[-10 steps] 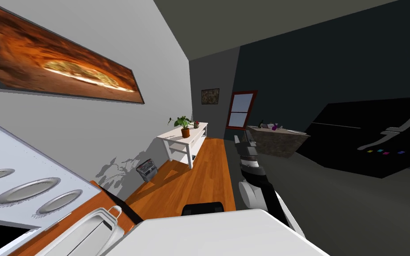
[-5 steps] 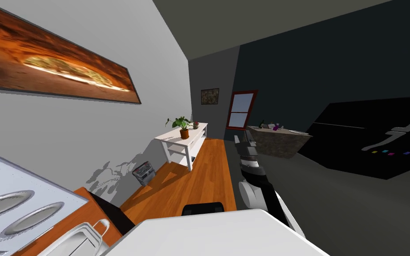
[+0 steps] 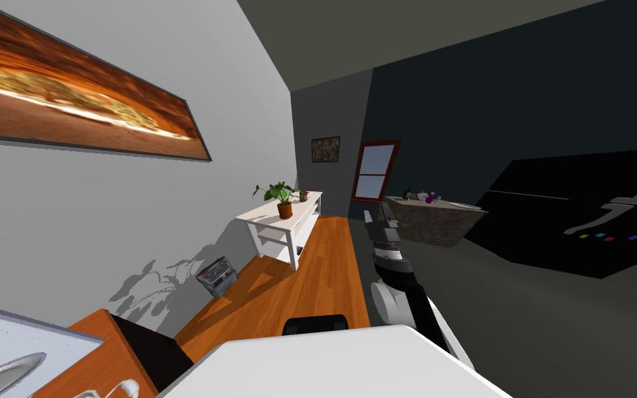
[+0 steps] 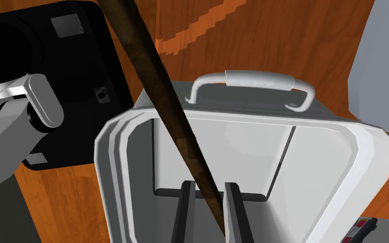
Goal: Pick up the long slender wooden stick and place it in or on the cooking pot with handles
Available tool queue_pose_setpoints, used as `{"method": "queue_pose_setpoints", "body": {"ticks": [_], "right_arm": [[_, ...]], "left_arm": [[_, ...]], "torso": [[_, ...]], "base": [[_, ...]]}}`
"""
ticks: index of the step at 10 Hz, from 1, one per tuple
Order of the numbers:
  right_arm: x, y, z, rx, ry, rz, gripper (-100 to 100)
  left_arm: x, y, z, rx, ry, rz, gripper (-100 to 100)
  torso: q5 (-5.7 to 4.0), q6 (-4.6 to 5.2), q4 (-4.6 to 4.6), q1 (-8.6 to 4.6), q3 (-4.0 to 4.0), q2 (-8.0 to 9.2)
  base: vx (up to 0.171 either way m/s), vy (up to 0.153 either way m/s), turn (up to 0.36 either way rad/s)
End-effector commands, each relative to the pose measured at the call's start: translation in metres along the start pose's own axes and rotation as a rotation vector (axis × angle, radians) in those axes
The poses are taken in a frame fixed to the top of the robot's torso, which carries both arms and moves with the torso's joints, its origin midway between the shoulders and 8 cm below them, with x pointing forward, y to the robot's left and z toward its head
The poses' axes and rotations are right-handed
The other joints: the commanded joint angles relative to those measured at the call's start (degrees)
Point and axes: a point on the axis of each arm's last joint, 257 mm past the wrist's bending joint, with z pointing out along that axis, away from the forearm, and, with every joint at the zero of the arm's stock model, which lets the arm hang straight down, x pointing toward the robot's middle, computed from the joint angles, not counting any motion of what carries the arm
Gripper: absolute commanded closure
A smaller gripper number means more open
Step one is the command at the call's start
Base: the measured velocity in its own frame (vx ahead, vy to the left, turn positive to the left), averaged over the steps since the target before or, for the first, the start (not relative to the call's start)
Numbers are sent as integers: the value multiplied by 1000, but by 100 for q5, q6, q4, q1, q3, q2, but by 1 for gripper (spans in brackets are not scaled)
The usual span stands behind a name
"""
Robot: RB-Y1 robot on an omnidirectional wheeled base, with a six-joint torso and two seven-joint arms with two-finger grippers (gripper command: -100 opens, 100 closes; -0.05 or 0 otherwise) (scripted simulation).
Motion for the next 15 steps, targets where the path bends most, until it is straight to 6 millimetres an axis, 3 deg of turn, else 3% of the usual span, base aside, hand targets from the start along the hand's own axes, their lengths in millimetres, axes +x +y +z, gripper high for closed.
{"method": "queue_pose_setpoints", "body": {"ticks": [1, 6, 7, 8, 12, 13, 14, 15], "right_arm": [[0, 0, 0, 0, 0, 0, 0], [0, 0, 0, 0, 0, 0, 0], [0, 0, 0, 0, 0, 0, 0], [0, 0, 0, 0, 0, 0, 0], [0, 0, 0, 0, 0, 0, 0], [0, 0, 0, 0, 0, 0, 0], [0, 0, 0, 0, 0, 0, 0], [0, 0, 0, 0, 0, 0, 0]], "left_arm": [[-10, 0, -6, 22, -15, 28, 100], [-34, 1, -21, 73, -58, 96, 100], [-31, 2, -19, 65, -51, 84, 100], [-32, 2, -20, 67, -55, 87, -100], [-33, 2, -20, 66, -55, 87, -100], [-33, 2, -20, 66, -55, 87, 0], [-55, 12, -19, 69, -84, 98, -100], [-58, 7, -14, 84, -81, 107, -100]], "torso": [[0, 0, 0, 0, 0, 0], [1, 13, 2, 2, 6, 10], [4, 15, 2, 4, 4, 6], [5, 9, 3, -1, 12, 24], [3, 7, 11, -8, 30, 53], [3, 7, 11, -8, 31, 54], [3, 7, 11, -8, 31, 54], [3, 4, 12, -13, 32, 57]], "base": [[106, 17, -27], [94, 25, -27], [50, 16, -19], [10, 3, -4], [1, 0, 0], [0, 0, 0], [-13, -15, 134], [-15, -25, 75]]}}
